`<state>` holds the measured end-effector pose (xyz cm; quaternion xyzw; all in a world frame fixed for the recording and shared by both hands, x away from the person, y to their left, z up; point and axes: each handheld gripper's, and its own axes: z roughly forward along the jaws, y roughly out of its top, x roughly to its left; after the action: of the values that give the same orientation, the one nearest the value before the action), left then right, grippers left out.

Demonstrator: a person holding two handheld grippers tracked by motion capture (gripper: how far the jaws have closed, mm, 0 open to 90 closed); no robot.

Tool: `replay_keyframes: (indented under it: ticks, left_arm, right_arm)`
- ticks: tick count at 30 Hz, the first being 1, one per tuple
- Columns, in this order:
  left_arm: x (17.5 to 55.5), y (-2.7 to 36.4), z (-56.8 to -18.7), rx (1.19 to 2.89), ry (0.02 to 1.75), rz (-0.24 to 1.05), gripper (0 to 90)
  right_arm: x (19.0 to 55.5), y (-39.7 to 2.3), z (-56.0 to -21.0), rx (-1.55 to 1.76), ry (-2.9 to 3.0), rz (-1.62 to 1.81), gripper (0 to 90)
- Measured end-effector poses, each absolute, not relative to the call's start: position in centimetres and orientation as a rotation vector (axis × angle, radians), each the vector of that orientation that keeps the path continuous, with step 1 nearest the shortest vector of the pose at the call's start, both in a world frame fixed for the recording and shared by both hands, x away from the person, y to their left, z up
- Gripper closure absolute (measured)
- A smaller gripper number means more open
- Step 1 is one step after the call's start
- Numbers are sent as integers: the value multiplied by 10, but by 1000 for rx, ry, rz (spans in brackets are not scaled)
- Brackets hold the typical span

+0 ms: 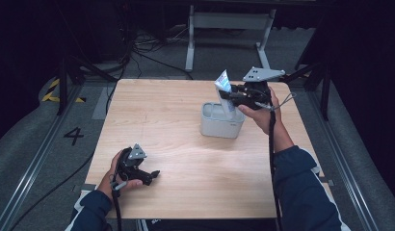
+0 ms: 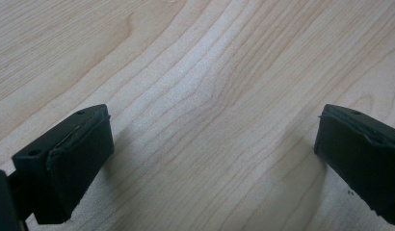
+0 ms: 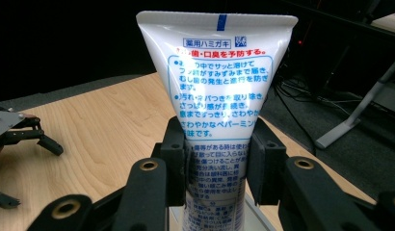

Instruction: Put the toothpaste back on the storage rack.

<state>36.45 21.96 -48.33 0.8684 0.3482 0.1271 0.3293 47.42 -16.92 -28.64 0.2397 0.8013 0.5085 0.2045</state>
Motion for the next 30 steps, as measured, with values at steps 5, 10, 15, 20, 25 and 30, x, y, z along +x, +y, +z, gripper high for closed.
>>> replay_keyframes:
  ticks: [5, 10, 15, 20, 25, 30]
  left_arm:
    - [365, 220, -483, 2273, 911, 332, 5]
    - [364, 219, -483, 2270, 913, 332, 5]
    - [364, 219, -483, 2270, 913, 331, 5]
    - [364, 220, -483, 2271, 913, 333, 5]
    - [364, 219, -483, 2267, 913, 333, 5]
    - [364, 219, -483, 2268, 913, 333, 5]
  right_arm:
    - [480, -166, -292, 679, 2246, 1417, 660]
    - [485, -163, -297, 684, 2252, 1422, 659]
    - [489, -159, -304, 688, 2261, 1426, 658]
    - [491, -158, -311, 684, 2266, 1432, 657]
    - [496, -161, -319, 699, 2261, 1440, 656]
    - [497, -164, -322, 713, 2243, 1468, 655]
